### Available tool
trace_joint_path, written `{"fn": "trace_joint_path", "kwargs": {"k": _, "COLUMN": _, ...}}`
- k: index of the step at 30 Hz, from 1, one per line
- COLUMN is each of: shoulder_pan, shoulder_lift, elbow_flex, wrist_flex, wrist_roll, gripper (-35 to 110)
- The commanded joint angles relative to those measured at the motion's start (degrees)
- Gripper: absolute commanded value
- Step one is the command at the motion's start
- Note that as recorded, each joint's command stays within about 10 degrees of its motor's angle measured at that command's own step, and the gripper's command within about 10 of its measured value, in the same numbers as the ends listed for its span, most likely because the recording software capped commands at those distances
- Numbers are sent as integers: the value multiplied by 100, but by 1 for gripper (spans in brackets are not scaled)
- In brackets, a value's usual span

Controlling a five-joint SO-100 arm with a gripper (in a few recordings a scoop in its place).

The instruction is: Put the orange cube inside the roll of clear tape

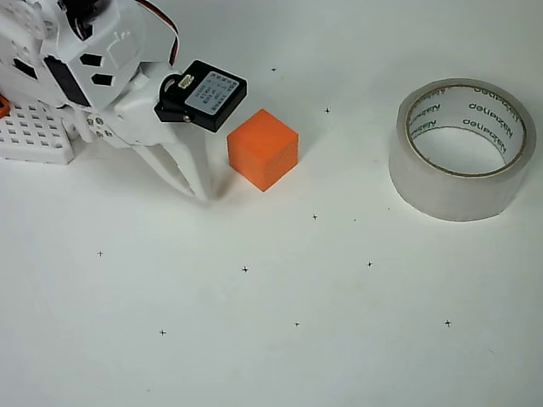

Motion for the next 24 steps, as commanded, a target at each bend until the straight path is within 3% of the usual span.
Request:
{"fn": "trace_joint_path", "kwargs": {"k": 1, "shoulder_pan": 114, "shoulder_lift": 958, "elbow_flex": -536, "wrist_flex": -123, "wrist_roll": 580, "gripper": 4}}
{"fn": "trace_joint_path", "kwargs": {"k": 16, "shoulder_pan": 272, "shoulder_lift": 967, "elbow_flex": -536, "wrist_flex": -149, "wrist_roll": 589, "gripper": 0}}
{"fn": "trace_joint_path", "kwargs": {"k": 24, "shoulder_pan": -431, "shoulder_lift": 949, "elbow_flex": -1615, "wrist_flex": 290, "wrist_roll": 1213, "gripper": 15}}
